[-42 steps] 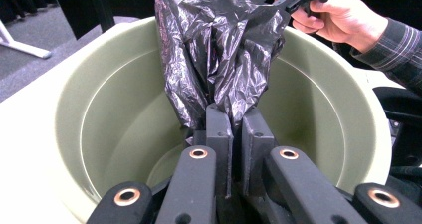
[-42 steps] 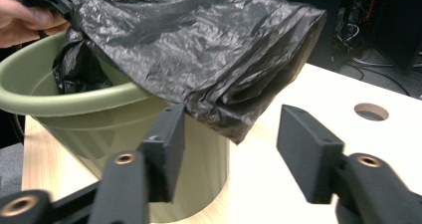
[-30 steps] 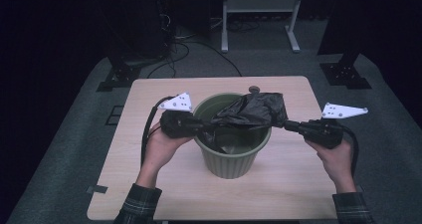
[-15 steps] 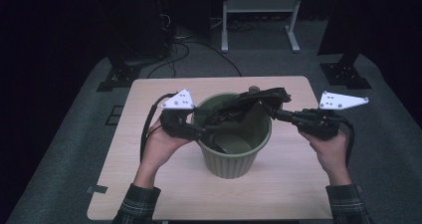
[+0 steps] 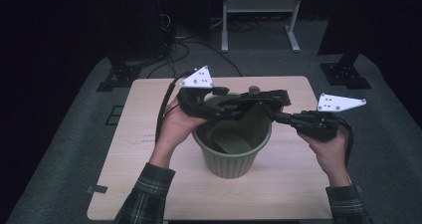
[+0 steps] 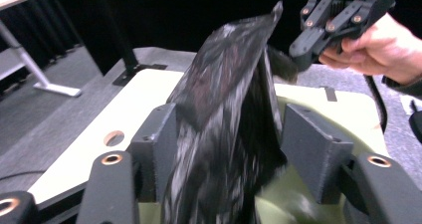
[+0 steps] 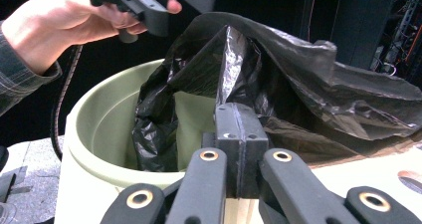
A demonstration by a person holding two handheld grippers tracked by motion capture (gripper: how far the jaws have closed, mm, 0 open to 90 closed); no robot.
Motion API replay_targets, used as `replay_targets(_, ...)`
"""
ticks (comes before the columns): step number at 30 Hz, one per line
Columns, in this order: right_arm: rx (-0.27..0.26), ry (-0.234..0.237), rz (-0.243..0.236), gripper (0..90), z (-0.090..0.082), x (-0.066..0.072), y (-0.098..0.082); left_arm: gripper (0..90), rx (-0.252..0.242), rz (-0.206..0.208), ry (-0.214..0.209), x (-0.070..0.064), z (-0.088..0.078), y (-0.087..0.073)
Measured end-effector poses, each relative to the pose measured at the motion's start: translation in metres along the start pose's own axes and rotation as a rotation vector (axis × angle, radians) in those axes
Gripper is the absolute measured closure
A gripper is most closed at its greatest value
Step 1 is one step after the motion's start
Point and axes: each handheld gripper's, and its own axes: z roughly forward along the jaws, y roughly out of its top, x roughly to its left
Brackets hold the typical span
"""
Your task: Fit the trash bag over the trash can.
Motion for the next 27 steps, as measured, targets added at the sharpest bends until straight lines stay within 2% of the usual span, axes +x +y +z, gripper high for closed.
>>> replay_targets(3,-0.005,0.003,0.003,90.0,-0.001,0.000,-0.001,49.6,0.001,0.003,-0.030,0.005,0.013,0.005)
replay_targets(6,-0.006,0.007,-0.001,90.0,-0.001,0.000,-0.003,70.2,0.028,0.014,-0.054,0.009,0.023,0.006)
replay_targets(9,-0.005,0.005,0.002,90.0,-0.002,0.001,-0.004,89.1,0.025,0.001,-0.062,0.010,0.022,0.003)
replay_targets(13,0.006,-0.015,-0.003,90.0,-0.006,-0.001,-0.006,89.6,0.005,-0.020,-0.044,0.009,0.006,-0.009)
replay_targets(20,0.006,-0.054,0.015,90.0,-0.011,-0.006,-0.009,89.6,-0.063,-0.073,0.011,0.006,-0.042,-0.039)
replay_targets(24,0.019,-0.077,0.018,90.0,-0.005,-0.009,-0.007,89.6,-0.067,-0.099,0.045,0.005,-0.065,-0.059)
replay_targets(27,0.040,-0.092,0.016,90.0,0.002,-0.009,-0.005,89.6,-0.080,-0.132,0.062,0.005,-0.074,-0.073)
